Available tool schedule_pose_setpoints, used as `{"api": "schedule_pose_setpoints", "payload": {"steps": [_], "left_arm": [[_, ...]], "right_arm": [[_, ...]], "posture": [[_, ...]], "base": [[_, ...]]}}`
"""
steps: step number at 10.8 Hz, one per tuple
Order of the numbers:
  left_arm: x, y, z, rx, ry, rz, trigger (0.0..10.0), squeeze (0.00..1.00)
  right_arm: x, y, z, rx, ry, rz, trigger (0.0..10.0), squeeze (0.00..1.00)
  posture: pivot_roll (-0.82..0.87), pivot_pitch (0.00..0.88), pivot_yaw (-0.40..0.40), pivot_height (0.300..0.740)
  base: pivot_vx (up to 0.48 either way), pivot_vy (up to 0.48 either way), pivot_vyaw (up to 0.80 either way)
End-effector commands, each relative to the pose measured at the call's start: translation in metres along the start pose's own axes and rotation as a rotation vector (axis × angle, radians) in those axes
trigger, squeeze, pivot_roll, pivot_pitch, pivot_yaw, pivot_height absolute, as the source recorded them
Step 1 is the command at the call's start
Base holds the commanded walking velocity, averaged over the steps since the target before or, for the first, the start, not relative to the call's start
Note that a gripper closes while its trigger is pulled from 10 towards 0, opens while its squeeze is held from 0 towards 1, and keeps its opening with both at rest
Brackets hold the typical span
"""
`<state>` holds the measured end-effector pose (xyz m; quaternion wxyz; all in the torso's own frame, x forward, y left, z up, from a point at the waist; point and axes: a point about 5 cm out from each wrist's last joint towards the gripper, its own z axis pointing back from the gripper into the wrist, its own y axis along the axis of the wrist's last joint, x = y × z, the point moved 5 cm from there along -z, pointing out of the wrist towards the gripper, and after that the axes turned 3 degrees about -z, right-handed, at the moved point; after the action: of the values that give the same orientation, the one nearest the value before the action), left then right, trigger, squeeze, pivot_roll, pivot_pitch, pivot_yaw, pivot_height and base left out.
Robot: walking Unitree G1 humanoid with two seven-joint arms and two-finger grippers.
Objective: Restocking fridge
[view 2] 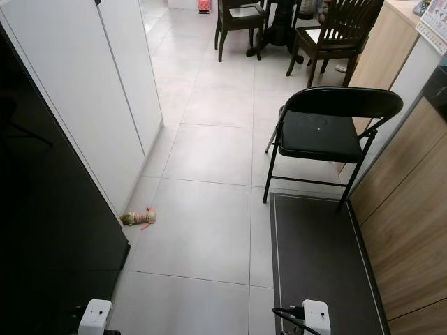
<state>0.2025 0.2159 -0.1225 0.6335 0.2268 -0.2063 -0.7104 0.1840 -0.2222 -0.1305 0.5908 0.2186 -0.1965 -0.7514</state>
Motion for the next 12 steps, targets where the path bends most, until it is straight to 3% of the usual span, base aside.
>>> {"api": "schedule_pose_setpoints", "payload": {"steps": [1,12], "left_arm": [[-0.0072,-0.0059,0.0025,-0.002,0.027,0.016,10.0,0.0],[-0.0081,-0.0024,0.002,0.008,0.03,0.029,10.0,0.0]], "right_arm": [[-0.0026,-0.0056,0.0012,0.004,0.017,-0.043,10.0,0.0],[-0.0036,-0.0026,0.0006,0.011,0.023,-0.047,10.0,0.0]], "posture": [[0.02,0.0,-0.001,0.74],[0.02,0.0,-0.004,0.74]], "base": [[0.0,0.0,0.0],[0.0,0.0,0.0]]}}
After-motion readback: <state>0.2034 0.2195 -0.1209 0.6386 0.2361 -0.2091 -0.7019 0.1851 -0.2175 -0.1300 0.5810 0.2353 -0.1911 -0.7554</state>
